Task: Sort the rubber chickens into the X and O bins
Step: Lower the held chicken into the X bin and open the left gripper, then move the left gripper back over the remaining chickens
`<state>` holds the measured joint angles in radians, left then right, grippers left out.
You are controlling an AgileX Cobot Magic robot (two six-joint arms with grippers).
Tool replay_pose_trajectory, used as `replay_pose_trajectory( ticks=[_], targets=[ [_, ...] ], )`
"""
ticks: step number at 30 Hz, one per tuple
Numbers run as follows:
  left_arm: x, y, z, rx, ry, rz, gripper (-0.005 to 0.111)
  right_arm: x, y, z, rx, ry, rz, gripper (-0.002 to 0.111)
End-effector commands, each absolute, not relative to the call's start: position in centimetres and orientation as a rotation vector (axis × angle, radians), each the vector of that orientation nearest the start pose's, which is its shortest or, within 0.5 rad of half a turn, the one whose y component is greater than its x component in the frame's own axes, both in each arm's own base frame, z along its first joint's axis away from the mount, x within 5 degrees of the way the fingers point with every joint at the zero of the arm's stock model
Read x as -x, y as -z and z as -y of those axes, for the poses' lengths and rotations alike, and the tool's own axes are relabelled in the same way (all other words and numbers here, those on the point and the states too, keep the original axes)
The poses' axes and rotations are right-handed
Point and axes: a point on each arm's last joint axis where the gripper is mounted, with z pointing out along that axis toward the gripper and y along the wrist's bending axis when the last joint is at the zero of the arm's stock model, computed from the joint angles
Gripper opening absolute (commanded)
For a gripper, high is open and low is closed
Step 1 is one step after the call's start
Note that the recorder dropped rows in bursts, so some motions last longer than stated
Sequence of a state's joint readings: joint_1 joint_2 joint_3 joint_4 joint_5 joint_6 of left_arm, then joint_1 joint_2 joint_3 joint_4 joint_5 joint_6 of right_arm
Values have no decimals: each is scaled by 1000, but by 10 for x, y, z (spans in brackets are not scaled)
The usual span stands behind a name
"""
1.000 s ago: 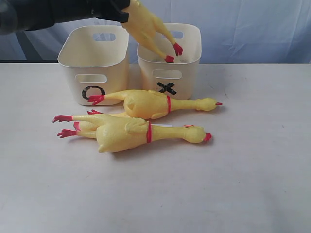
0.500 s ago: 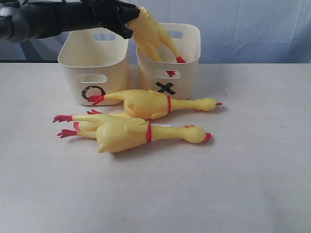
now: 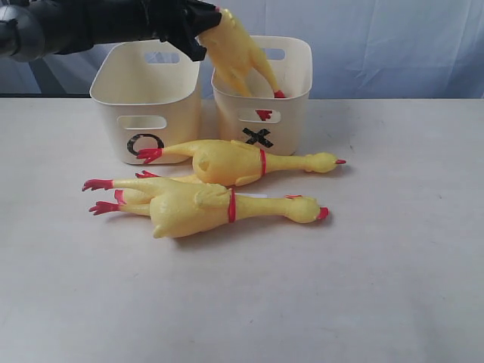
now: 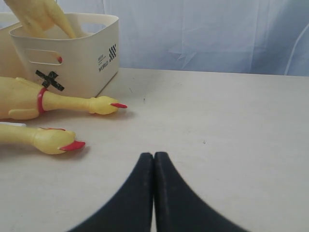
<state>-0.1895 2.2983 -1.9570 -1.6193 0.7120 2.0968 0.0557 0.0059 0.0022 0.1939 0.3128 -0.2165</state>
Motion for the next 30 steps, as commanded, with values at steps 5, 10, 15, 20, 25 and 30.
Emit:
replay_pose_trajectory(
  ticks=[5,10,15,20,25,30],
  targets=[
    [-512,-256,159,-1021,404,-1403,51,-54,-186,-9,125,-72,-1780,-1],
    [-515,-257,158,-975,400,-1417,53,-54,-186,-9,125,-72,-1780,-1],
    [-514,-261,156,-963,403,-1431,49,-54,-186,-9,125,-72,-1780,-1],
    [-505,-275,142,-1026,351,-1595,3,-54,-186,-9,125,-72,-1780,-1],
    [-493,-286,112,-1014,255,-1902,0,-54,-186,-9,125,-72,-1780,-1],
    [-467,-289,99,-1057,324,-2085,0,-54,-186,-9,125,-72,-1780,-1]
  ],
)
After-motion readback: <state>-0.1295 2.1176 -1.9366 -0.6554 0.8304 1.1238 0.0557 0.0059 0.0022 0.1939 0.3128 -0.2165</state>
